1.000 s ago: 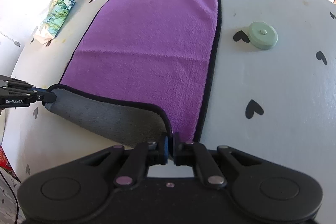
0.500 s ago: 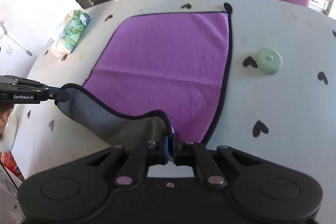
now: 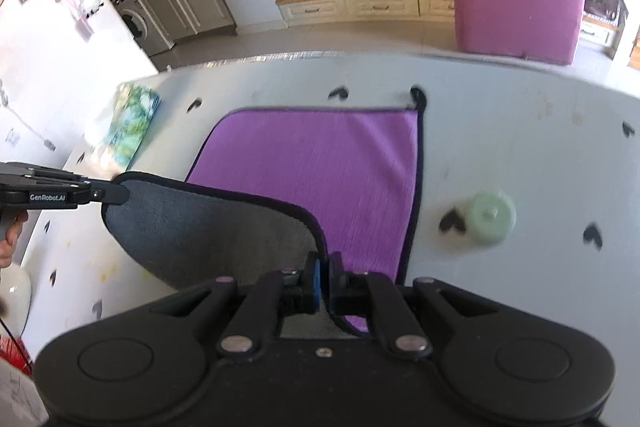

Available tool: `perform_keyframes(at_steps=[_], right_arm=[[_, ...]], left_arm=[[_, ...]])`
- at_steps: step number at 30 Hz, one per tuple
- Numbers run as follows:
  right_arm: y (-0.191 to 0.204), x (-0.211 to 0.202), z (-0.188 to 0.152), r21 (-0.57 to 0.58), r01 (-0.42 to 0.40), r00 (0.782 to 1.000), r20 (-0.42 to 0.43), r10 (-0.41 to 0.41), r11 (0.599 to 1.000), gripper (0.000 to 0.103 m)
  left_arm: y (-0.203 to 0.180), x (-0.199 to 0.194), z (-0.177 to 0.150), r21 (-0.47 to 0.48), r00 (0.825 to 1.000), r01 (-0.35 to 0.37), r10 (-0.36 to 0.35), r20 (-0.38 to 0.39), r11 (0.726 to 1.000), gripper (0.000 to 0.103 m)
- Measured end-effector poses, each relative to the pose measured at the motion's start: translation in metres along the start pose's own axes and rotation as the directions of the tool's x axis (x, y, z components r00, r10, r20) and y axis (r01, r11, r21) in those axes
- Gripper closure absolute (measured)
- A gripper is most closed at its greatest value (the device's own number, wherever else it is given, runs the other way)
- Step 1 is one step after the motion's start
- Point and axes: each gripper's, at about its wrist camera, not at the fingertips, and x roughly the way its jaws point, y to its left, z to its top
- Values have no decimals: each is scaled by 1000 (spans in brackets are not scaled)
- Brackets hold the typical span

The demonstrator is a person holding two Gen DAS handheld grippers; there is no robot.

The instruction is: Fold towel

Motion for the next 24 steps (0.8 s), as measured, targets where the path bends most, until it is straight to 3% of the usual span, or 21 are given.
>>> perform_keyframes(at_steps=[15, 24], right_arm=[[-1, 13, 98, -53, 64, 994, 93, -59, 997, 99], [-2, 48, 130, -67, 134, 989, 79, -128, 989, 99]], left_arm=[[4, 11, 95, 4, 993, -52, 52, 103, 999, 97], [2, 46, 124, 39, 991, -118, 115, 70, 992, 97]])
